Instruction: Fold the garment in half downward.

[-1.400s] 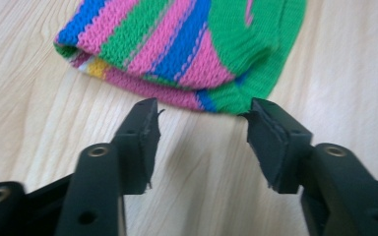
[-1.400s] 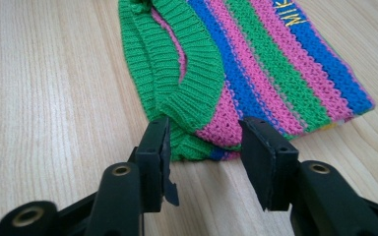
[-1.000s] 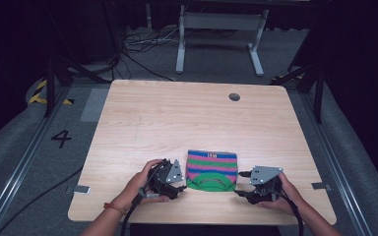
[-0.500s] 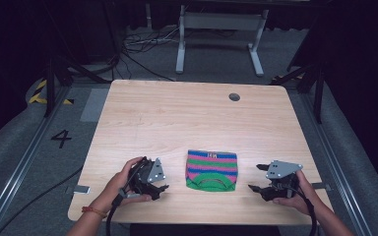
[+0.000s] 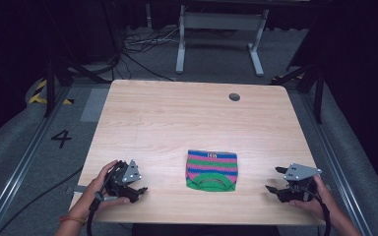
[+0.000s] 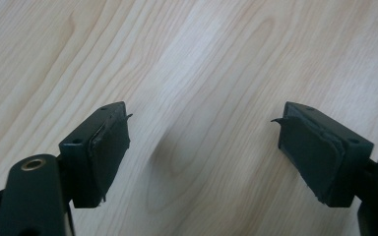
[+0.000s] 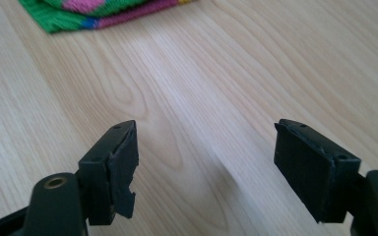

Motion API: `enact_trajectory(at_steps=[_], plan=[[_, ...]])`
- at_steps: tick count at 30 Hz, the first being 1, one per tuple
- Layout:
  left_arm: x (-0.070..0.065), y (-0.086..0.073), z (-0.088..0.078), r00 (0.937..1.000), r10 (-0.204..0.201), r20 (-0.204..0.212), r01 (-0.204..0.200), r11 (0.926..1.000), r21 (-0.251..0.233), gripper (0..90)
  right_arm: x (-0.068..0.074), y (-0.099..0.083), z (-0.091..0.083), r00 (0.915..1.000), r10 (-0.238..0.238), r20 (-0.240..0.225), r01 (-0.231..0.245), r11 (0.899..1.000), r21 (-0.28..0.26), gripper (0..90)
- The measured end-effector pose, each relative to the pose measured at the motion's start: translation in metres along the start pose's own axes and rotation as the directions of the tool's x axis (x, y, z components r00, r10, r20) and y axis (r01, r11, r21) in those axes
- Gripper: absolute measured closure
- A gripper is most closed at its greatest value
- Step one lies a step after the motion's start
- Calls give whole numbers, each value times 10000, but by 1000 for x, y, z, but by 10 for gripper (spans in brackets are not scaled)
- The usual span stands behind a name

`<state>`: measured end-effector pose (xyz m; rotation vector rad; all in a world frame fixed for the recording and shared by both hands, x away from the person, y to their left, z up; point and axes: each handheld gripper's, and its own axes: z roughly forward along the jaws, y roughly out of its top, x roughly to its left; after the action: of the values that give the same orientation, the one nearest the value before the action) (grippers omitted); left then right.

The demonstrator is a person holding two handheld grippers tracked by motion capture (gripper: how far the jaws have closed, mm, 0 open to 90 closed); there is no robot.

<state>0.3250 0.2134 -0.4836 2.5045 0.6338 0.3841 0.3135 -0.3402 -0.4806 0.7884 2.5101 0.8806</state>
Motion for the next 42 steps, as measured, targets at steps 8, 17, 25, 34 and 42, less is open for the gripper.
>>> enact_trajectory(at_steps=[8,17,25,34,42], plan=[[7,-26,-8,9922,-1220,241,1231,9911,-505,177,-10,-28,-8,9917,1266,-233,-1271,9917,-180,242],[7,-46,-8,9707,-2338,551,2391,9623,-1296,149,-16,-54,-12,9739,2228,-427,-2253,9719,-676,197],[6,-45,-7,9677,-2460,561,2512,9597,-1257,137,-17,-56,-13,9729,2284,-357,-2303,9710,-646,188],[6,-46,-8,9652,-2591,367,2616,9570,-1251,138,-17,-56,-13,9716,2350,-285,-2365,9694,-661,188],[6,-46,-8,9621,-2711,282,2725,9541,-1245,138,-18,-56,-13,9692,2451,-231,-2461,9669,-675,193]])
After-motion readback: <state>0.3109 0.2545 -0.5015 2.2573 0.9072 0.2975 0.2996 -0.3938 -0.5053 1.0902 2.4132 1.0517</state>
